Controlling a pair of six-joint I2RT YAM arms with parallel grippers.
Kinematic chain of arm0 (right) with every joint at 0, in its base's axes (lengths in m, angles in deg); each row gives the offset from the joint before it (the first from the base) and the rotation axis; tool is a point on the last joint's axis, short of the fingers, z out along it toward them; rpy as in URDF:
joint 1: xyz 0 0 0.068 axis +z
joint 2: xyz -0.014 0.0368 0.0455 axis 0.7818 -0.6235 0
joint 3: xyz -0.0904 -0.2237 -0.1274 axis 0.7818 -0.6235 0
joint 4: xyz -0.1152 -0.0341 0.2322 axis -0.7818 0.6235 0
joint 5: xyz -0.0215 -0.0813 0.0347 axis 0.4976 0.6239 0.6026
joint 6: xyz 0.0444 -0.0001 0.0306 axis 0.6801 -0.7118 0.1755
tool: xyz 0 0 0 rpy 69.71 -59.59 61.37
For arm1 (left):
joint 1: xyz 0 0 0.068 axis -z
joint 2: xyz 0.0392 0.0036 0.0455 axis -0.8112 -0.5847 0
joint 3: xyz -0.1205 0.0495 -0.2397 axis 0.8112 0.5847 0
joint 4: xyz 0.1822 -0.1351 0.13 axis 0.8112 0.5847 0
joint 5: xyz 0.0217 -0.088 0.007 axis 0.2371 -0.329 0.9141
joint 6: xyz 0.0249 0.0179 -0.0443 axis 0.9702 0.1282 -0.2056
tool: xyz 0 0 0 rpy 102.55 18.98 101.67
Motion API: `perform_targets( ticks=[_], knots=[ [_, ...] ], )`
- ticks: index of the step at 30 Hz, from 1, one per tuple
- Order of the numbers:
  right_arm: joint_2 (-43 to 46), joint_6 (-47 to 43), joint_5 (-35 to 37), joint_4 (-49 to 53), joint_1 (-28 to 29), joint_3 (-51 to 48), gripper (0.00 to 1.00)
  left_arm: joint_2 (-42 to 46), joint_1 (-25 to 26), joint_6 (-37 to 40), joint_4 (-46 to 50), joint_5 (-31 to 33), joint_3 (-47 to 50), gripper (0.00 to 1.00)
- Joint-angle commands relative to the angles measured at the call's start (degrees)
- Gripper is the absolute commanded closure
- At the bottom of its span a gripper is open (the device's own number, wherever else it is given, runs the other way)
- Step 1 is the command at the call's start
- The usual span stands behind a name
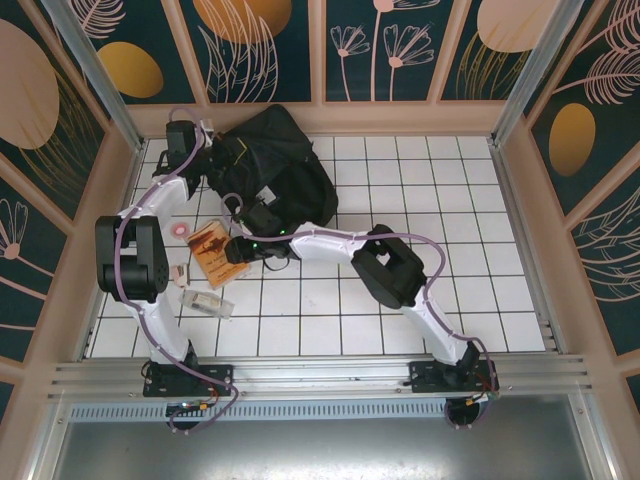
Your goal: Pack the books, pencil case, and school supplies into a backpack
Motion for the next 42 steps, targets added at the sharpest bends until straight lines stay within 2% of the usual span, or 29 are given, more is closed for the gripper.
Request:
perform_targets(
  ticks=[1, 6, 17, 30, 37, 42],
  knots=[
    [2.9, 0.1, 1.1, -0.7, -0.5, -1.5, 0.55, -0.2, -0.8, -0.7, -2.8, -0.9, 0.4, 1.00],
    [4.8, 0.1, 1.2, -3.1, -0.4, -4.0, 0.56, -0.2, -0.8, -0.5, -2.7, -1.0, 0.5, 1.00],
    [0.5, 1.1, -1.4, -0.2, -0.4, -0.7, 0.55, -0.3, -0.8, -0.4, -2.5, -1.4, 0.3, 1.00],
    [-0.1, 1.7, -5.3, 0.5, 0.0, 2.7, 0.56, -0.5, -0.8, -0.7, -2.4, -1.8, 0.1, 1.00],
    [0.0, 0.9, 0.9, 3.2, -0.1, 2.8, 0.56, -0.4, -0.8, -0.6, -2.3, -1.6, 0.2, 1.00],
    [-2.4, 0.9, 1.3, 5.8, -0.2, 5.0, 0.56, -0.3, -0.8, -0.5, -2.3, -1.7, 0.3, 1.00]
  ],
)
